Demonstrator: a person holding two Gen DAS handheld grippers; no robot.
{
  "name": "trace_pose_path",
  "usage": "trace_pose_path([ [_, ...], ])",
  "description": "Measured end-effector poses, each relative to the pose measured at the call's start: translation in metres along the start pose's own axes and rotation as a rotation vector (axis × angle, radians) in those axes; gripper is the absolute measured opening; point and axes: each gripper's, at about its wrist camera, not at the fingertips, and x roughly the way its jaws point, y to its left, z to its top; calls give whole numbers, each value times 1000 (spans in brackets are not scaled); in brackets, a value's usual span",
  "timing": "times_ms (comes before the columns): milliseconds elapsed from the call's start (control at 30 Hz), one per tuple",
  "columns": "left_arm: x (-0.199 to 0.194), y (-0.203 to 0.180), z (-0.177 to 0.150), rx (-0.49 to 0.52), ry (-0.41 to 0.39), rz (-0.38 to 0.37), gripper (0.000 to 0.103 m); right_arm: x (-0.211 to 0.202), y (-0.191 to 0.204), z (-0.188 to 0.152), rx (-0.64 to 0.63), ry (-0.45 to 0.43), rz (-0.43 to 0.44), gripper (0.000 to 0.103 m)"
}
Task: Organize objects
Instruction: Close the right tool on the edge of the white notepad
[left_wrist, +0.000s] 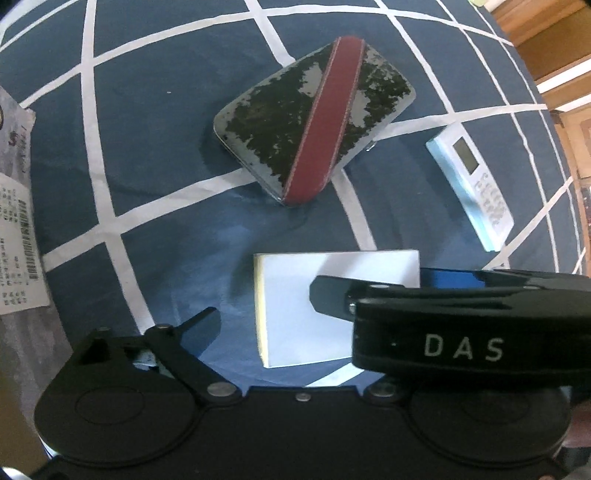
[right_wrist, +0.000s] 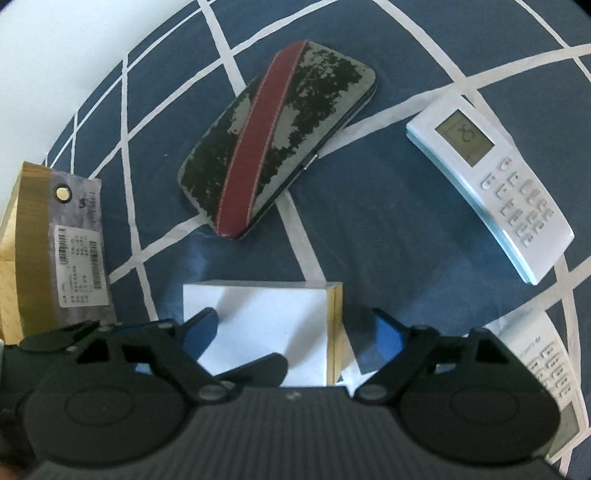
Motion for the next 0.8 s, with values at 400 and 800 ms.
trace_pose_path([
  [400, -5, -6, -3, 0, -25, -41, 76, -3, 2, -2, 3, -12, 31, 70],
  [800, -17, -16, -11, 6, -47, -15, 71, -11, 6, -9, -16, -35, 29, 69],
])
